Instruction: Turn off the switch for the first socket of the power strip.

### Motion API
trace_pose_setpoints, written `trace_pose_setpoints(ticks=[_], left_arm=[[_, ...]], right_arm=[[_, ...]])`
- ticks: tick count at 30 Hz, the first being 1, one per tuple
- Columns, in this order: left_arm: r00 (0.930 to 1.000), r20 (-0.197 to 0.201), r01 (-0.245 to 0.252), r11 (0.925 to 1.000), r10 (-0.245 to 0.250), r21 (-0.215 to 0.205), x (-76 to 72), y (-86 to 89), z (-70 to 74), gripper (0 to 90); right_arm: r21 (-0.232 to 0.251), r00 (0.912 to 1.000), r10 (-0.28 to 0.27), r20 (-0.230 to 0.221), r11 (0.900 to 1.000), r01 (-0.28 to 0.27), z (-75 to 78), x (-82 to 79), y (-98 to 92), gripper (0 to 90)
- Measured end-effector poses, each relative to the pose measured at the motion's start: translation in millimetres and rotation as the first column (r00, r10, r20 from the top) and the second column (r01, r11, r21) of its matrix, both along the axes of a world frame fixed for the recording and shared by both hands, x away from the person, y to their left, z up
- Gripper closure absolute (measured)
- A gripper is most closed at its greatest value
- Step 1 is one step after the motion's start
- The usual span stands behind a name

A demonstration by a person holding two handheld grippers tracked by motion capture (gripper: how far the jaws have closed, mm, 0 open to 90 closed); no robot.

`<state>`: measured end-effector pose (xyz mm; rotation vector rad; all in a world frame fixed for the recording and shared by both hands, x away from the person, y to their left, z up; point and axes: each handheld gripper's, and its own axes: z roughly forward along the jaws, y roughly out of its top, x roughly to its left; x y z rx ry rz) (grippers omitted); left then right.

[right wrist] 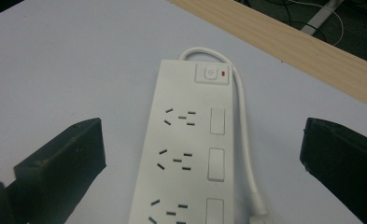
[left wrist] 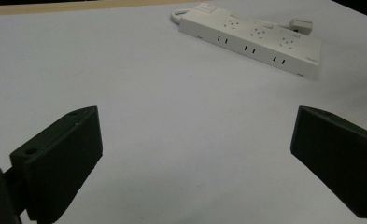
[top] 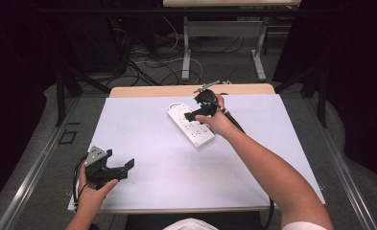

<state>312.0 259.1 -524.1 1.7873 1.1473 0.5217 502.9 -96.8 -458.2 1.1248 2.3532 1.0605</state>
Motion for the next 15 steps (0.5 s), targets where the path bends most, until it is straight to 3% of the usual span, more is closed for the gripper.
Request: trace_pose_setpoints(ticks=[2,12,15], left_arm=[[1.0,0.0,0.0,1.0,0.0,-0.001,-0.1,-0.1,0.0,2.0],[1.0,0.0,-0.004,1.0,0.004,0.0,-0.1,-0.5,-0.1,2.0],[1.0,-0.001,-0.005,1.0,0.005,0.001,0.0,-0.4,-0.2,2.0]], right_arm=[[0.015,1.0,0.003,-0.007,1.0,-0.003,4.4,-7.6,-2.8,0.0],[-0.02,0.9987,0.049,0.013,0.999,-0.049,11.5,-39.2,-21.5,0.0],[-0.006,0.9986,0.053,0.01,0.999,-0.053,11.7,-49.7,-28.5,0.0]])
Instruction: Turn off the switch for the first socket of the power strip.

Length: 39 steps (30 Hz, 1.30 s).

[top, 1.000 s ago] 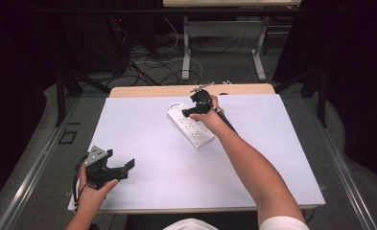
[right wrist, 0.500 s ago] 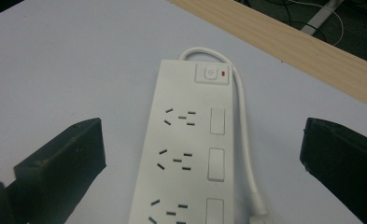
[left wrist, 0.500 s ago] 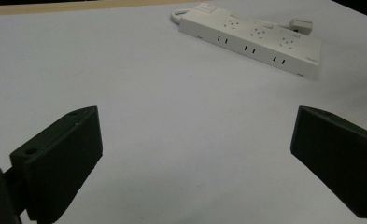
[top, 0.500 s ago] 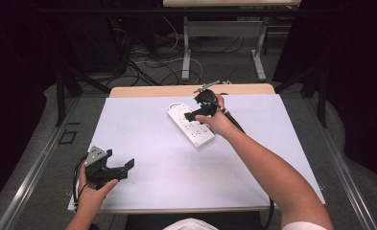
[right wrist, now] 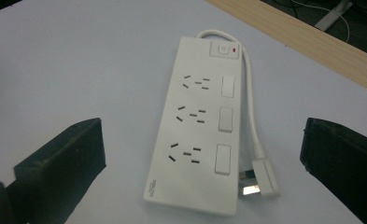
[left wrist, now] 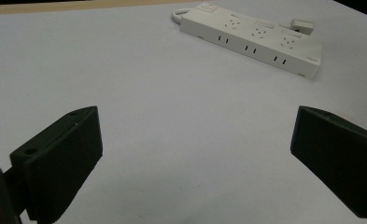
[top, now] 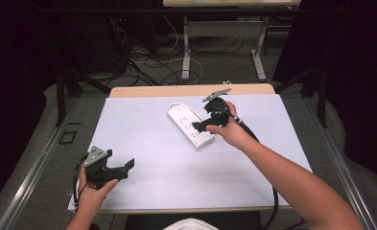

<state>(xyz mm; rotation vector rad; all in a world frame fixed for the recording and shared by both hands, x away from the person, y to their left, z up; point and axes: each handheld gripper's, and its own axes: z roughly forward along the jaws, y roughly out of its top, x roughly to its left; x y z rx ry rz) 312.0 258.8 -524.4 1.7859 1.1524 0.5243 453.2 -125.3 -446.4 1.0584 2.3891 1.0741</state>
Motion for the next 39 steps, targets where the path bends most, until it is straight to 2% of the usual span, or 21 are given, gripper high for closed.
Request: trace_pose_setpoints(ticks=[5,13,15,19,21,25,29,39], left_arm=[[1.0,-0.003,-0.002,1.0,0.002,0.001,0.0,-0.5,-0.3,2.0],[1.0,-0.005,-0.002,1.0,0.002,0.003,0.4,-2.5,-0.8,2.0],[1.0,-0.005,0.001,1.0,-0.001,0.007,0.4,-3.4,-0.8,2.0],[1.0,-0.006,-0.002,1.0,0.002,0.006,0.5,-3.8,-1.1,2.0],[1.0,-0.007,-0.003,1.0,0.003,0.006,0.6,-3.8,-1.3,2.1],[1.0,-0.007,-0.003,1.0,0.003,0.008,0.5,-4.0,-1.3,2.0],[1.0,-0.005,-0.004,0.9999,0.004,0.009,0.7,-3.8,-1.4,2.1],[1.0,-0.002,-0.009,0.9999,0.009,0.009,0.5,-4.0,-1.6,2.1]], right_arm=[[-0.012,0.9999,0.016,-0.002,1.0,-0.016,-2.4,-16.5,-16.0,0.0],[-0.001,0.9998,0.02,0.01,1.0,-0.02,-4.1,-42.1,-41.9,0.0],[0.002,0.9999,0.01,0.007,1.0,-0.01,-3.1,-48.5,-48.8,0.0],[0.014,0.9993,0.001,0.036,1.0,-0.001,-2.7,-59.7,-62.0,0.0],[0.026,0.9997,-0.003,0.025,1.0,0.003,-3.1,-65.4,-67.7,0.0],[0.026,0.9993,-0.005,0.037,1.0,0.004,-4.0,-75.4,-77.0,0.4],[0.044,0.9996,-0.008,0.027,0.999,0.007,-5.9,-86.5,-86.9,1.3],[0.068,0.9985,-0.048,0.028,0.997,0.046,-16.4,-109.6,-110.2,3.7]])
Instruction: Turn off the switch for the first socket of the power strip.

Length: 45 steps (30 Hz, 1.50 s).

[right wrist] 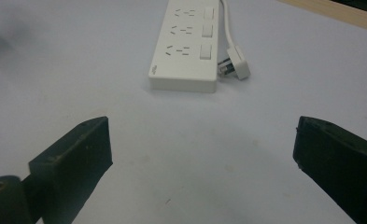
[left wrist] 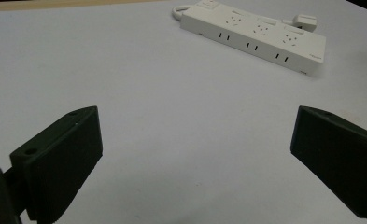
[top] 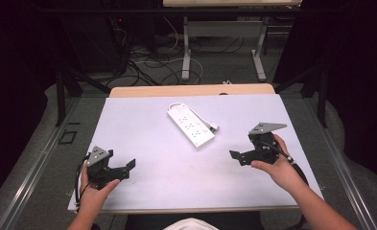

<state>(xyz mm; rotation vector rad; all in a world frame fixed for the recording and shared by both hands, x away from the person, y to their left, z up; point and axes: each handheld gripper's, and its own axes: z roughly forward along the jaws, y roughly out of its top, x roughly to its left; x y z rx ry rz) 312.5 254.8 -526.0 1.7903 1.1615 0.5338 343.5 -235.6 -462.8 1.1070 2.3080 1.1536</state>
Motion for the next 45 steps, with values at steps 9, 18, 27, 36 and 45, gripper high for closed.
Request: trace_pose_setpoints(ticks=[9,18,27,36,45], left_arm=[[1.0,-0.003,0.002,1.0,-0.002,0.005,0.2,-0.4,0.0,2.1],[1.0,-0.007,0.003,1.0,-0.003,0.006,0.5,-0.6,-0.6,2.0],[0.9999,-0.014,0.005,0.9999,-0.005,0.01,1.2,-1.0,-1.5,2.0],[0.9998,-0.02,0.009,0.9999,-0.009,0.009,2.0,-1.9,-2.3,2.0],[0.9996,-0.025,0.012,0.9998,-0.012,0.013,2.8,-2.0,-2.8,2.0]], right_arm=[[-0.01,0.9988,-0.043,0.024,0.999,0.044,-21.3,-16.8,-16.6,5.8],[0.019,0.9949,-0.096,0.03,0.995,0.095,-55.1,-26.8,-24.0,6.7],[0.075,0.9869,-0.152,0.054,0.986,0.148,-76.4,-26.3,-35.2,6.7],[0.022,0.9788,-0.205,-0.006,0.979,0.205,-85.8,-19.7,-50.1,6.7],[0.016,0.9714,-0.237,-0.006,0.971,0.237,-91.1,-20.1,-52.8,0.0]])
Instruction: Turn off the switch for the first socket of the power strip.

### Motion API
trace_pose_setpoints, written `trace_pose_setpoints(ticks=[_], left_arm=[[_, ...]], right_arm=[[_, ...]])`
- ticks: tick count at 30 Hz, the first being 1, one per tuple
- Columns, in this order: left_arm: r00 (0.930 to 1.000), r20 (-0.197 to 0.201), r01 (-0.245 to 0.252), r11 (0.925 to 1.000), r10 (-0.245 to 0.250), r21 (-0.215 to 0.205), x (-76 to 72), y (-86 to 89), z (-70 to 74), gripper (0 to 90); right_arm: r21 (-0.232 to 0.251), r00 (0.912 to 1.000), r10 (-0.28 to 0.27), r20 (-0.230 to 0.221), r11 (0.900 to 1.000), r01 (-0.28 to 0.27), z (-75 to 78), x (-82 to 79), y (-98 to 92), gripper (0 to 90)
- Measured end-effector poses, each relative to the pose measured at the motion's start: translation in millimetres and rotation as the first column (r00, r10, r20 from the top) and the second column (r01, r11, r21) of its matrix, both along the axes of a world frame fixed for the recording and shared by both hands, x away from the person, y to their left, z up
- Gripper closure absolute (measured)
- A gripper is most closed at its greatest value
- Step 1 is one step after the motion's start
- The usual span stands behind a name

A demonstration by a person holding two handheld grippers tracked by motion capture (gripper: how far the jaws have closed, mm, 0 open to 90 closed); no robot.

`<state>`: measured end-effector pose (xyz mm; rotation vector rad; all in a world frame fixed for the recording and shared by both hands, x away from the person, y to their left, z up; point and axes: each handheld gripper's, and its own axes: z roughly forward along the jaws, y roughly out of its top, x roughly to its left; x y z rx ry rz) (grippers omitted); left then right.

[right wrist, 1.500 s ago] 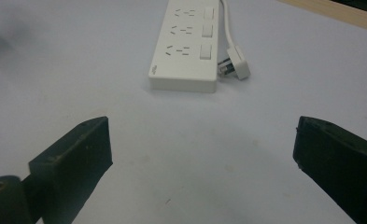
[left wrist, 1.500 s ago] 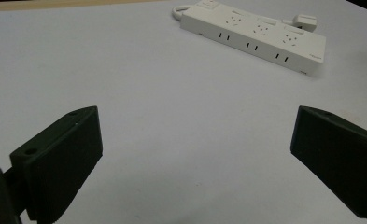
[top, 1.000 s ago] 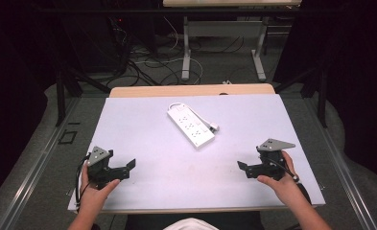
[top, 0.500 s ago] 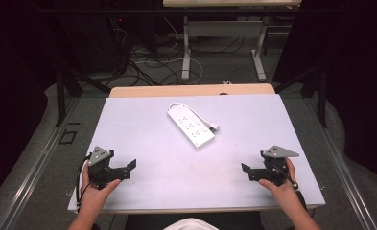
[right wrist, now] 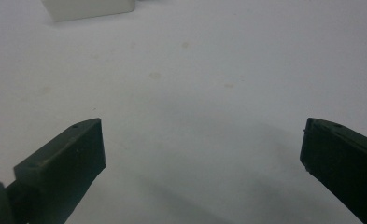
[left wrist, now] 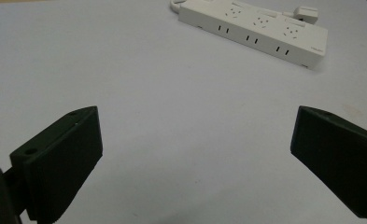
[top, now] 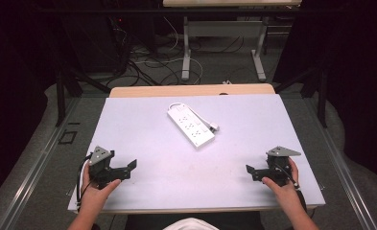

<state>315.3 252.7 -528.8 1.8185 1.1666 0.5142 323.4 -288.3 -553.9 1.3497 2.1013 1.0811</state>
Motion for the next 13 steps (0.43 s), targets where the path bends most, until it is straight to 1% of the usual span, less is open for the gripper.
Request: trace_pose_setpoints(ticks=[3,13], left_arm=[[1.0,-0.001,0.0,1.0,0.0,0.001,0.2,0.0,-0.2,2.0],[1.0,0.0,-0.002,1.0,0.002,0.001,0.5,0.1,-0.1,2.0]], right_arm=[[0.005,0.9999,-0.006,-0.013,1.0,0.006,-0.8,0.1,0.1,0.0],[-0.001,1.0,-0.009,0.0,1.0,0.009,-1.2,0.6,-1.6,0.0]])
